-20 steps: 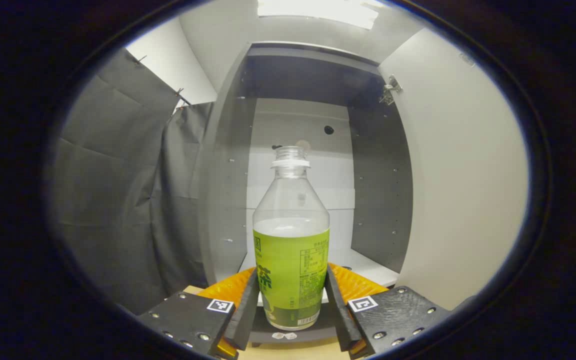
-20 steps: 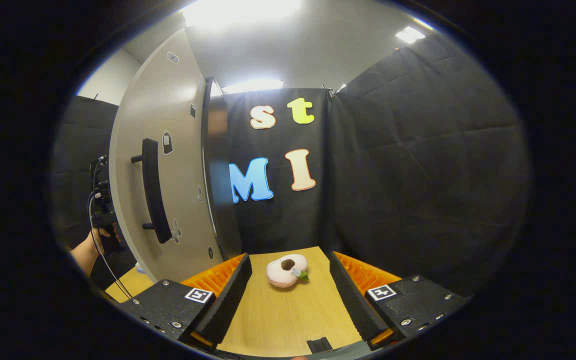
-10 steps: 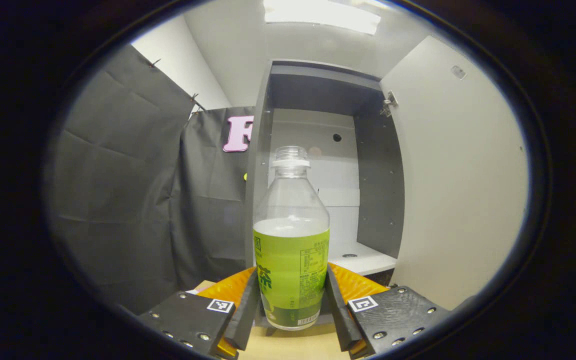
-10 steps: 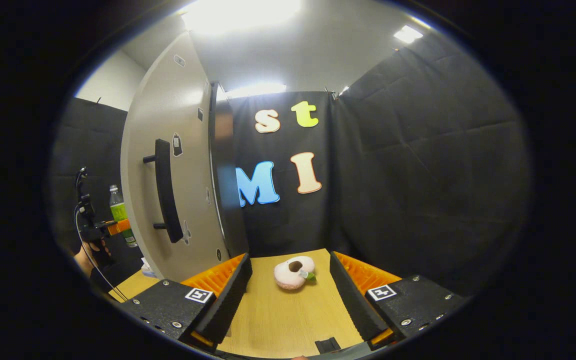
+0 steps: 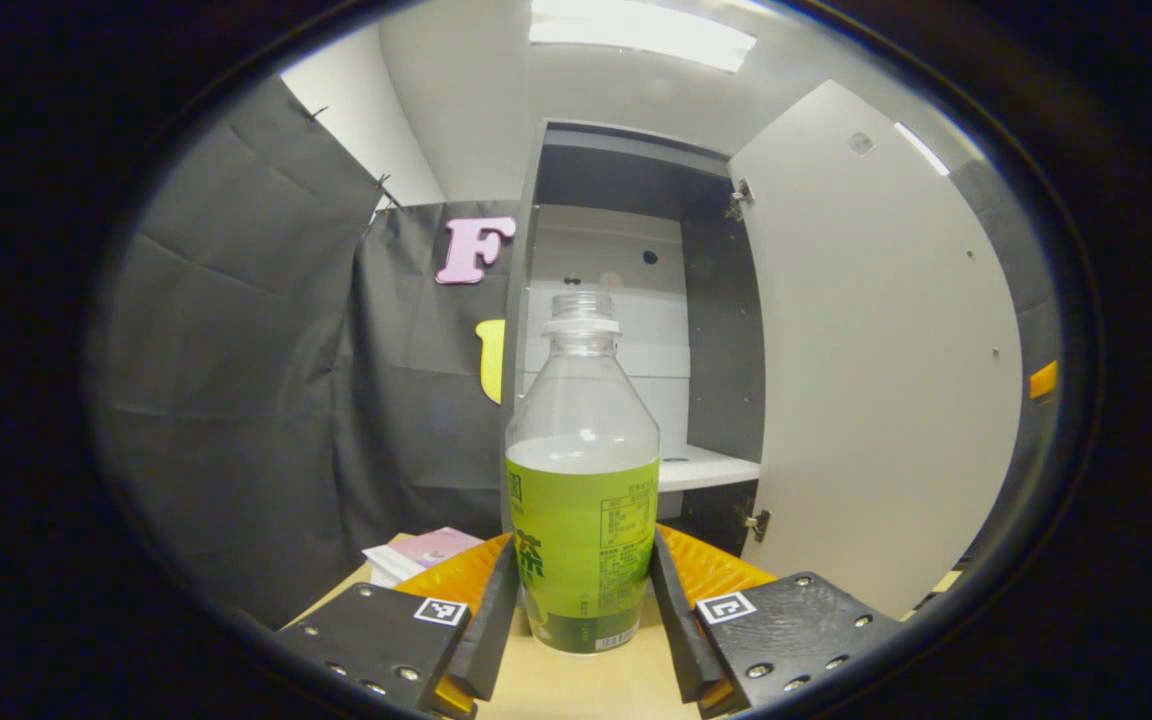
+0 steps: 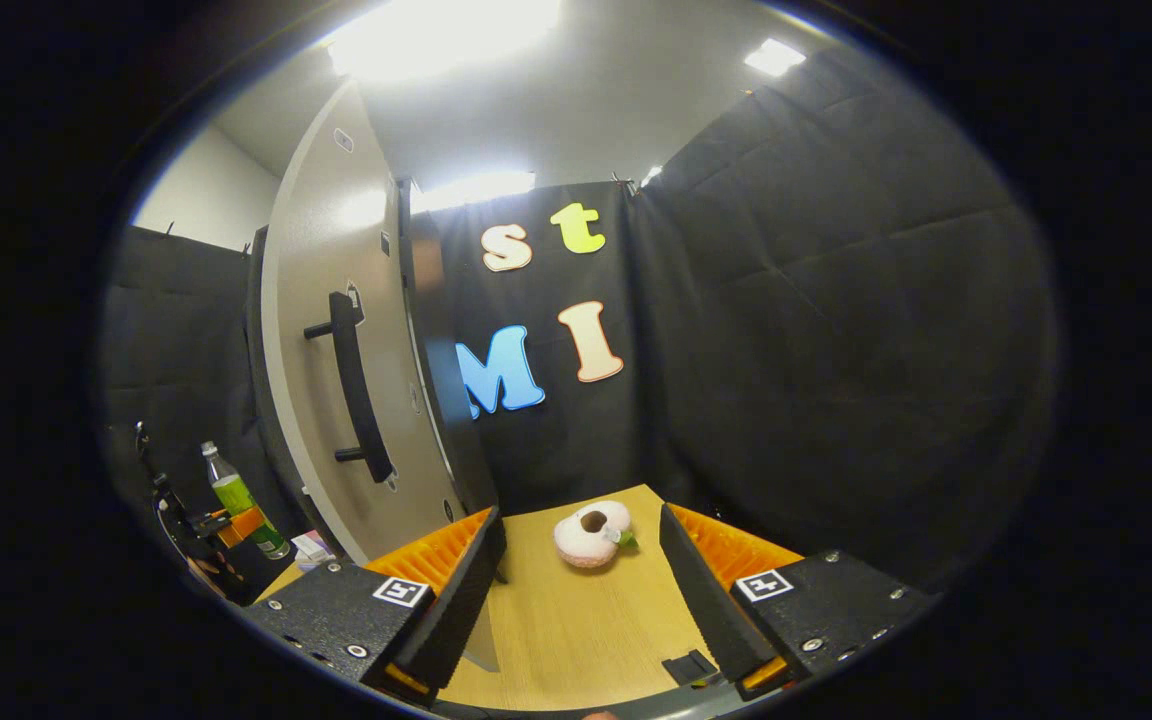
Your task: Open the cabinet door with the right hand, grasp the bottle in the cabinet with the left hand and place it on the coaster, then close the cabinet door with the right hand.
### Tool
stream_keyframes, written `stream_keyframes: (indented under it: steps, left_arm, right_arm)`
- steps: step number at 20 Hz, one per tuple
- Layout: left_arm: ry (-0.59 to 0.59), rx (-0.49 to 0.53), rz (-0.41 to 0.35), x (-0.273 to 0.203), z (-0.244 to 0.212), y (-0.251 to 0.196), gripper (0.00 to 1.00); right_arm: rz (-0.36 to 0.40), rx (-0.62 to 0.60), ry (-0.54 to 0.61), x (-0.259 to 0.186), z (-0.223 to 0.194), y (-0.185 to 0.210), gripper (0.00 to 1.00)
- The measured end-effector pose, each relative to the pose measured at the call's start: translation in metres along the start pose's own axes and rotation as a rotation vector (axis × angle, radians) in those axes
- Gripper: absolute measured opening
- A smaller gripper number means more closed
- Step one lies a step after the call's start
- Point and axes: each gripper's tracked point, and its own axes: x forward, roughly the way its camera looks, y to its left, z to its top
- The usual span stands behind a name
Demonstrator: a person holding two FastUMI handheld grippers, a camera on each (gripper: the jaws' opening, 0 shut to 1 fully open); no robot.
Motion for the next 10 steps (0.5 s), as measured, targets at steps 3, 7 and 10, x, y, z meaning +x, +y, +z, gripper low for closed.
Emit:
stream_keyframes:
  steps: [3,7,10]
  left_arm:
    - [0.035,-0.013,0.001,-0.014,-0.03,0.005,0.68]
    - [0.071,-0.006,0.015,-0.036,-0.074,0.012,0.68]
    - [0.106,-0.011,0.015,-0.047,-0.111,0.011,0.68]
  right_arm:
    - [-0.033,-0.004,-0.003,-0.01,-0.001,0.0,0.95]
    - [-0.058,-0.017,0.009,-0.021,-0.003,0.0,0.95]
    - [-0.077,-0.042,0.013,-0.03,-0.001,-0.002,0.95]
